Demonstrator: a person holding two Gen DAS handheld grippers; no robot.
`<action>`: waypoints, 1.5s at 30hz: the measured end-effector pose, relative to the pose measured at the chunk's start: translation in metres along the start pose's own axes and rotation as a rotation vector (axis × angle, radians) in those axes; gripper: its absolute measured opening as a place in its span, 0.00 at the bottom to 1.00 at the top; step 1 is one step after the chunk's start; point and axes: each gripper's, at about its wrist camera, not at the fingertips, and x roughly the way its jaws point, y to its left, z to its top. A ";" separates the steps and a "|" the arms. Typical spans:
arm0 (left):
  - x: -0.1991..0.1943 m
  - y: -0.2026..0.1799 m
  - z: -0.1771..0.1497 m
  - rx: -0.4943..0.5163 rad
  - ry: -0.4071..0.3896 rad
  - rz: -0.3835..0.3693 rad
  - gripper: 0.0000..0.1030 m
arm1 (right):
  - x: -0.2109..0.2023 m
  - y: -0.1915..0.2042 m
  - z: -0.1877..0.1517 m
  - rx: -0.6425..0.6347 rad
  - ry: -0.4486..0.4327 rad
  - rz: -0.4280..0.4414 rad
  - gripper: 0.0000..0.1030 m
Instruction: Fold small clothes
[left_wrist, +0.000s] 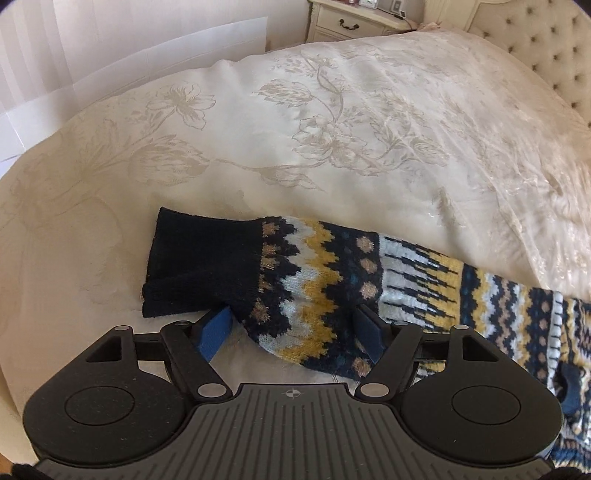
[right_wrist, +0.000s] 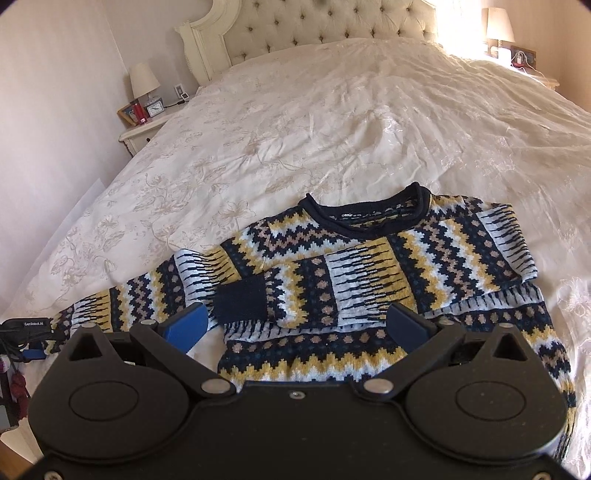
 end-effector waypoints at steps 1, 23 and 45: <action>0.002 0.002 0.001 -0.013 -0.003 -0.007 0.69 | 0.000 0.000 -0.001 0.003 0.005 -0.005 0.99; -0.102 -0.058 0.022 0.115 -0.329 -0.128 0.19 | 0.016 -0.006 -0.011 0.001 0.097 0.026 0.99; -0.087 -0.055 -0.040 -0.041 -0.195 -0.043 0.55 | 0.025 -0.066 0.011 -0.058 0.145 0.169 0.99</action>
